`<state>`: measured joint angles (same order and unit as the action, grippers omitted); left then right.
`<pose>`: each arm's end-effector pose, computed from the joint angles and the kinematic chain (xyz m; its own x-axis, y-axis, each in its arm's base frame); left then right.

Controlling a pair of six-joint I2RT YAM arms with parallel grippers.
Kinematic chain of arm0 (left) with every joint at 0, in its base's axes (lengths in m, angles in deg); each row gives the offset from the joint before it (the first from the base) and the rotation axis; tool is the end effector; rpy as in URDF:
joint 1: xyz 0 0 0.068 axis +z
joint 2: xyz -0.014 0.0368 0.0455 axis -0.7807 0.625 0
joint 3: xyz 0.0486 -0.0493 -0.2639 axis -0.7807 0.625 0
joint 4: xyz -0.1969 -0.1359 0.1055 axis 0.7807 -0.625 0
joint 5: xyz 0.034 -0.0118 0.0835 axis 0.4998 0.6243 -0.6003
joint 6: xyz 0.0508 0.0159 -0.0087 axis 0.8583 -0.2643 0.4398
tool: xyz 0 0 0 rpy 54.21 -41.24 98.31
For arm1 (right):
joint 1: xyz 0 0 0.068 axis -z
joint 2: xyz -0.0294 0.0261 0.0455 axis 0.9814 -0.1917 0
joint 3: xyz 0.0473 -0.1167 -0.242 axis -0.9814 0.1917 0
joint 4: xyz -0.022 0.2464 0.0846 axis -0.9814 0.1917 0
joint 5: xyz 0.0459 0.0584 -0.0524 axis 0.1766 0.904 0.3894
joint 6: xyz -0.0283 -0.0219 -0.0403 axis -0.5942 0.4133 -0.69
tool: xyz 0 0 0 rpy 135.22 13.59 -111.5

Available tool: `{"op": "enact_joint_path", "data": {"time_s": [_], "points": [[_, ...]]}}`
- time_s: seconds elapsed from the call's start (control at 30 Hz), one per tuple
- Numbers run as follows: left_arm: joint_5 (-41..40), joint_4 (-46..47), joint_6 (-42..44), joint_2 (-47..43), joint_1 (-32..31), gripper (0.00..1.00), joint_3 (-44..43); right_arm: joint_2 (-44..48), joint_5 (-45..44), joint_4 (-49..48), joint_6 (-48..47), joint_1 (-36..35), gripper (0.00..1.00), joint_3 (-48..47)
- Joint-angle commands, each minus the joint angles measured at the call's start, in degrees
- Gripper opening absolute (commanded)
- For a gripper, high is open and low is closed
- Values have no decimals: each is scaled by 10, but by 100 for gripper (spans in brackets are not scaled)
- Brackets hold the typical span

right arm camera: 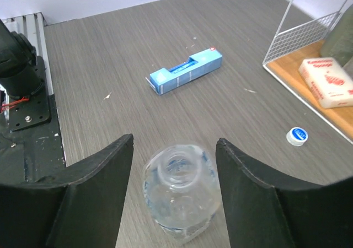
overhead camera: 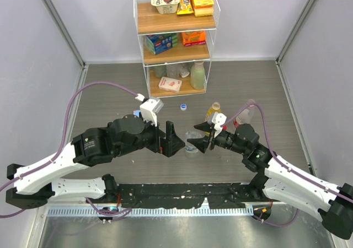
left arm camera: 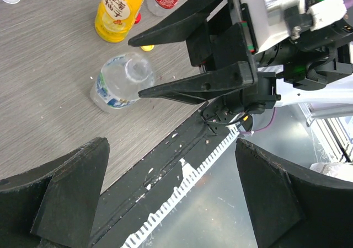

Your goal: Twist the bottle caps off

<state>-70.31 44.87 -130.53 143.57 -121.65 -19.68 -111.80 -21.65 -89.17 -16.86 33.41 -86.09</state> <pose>0.0695 -0.1693 0.4146 -0.6677 -0.0395 -0.7434 0.5359 0.6676 -0.5169 0.1262 0.1459 0.2677 0.0074 -0.0687 -0.9976 -0.9096 0.4139 -0.0352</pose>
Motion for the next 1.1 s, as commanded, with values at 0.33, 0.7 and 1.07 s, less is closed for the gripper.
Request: {"op": "enact_joint_path", "data": {"time_s": [0.33,0.7,1.07], "points": [[9,19,5,-4,2,100,-2,51,-44,-17,7,-2,82,-12],[7,12,-2,-1,2,100,15,18,-59,17,57,-1,83,-95],[0,-45,-14,44,2,100,12,0,-127,65,83,-1,100,-206]]}}
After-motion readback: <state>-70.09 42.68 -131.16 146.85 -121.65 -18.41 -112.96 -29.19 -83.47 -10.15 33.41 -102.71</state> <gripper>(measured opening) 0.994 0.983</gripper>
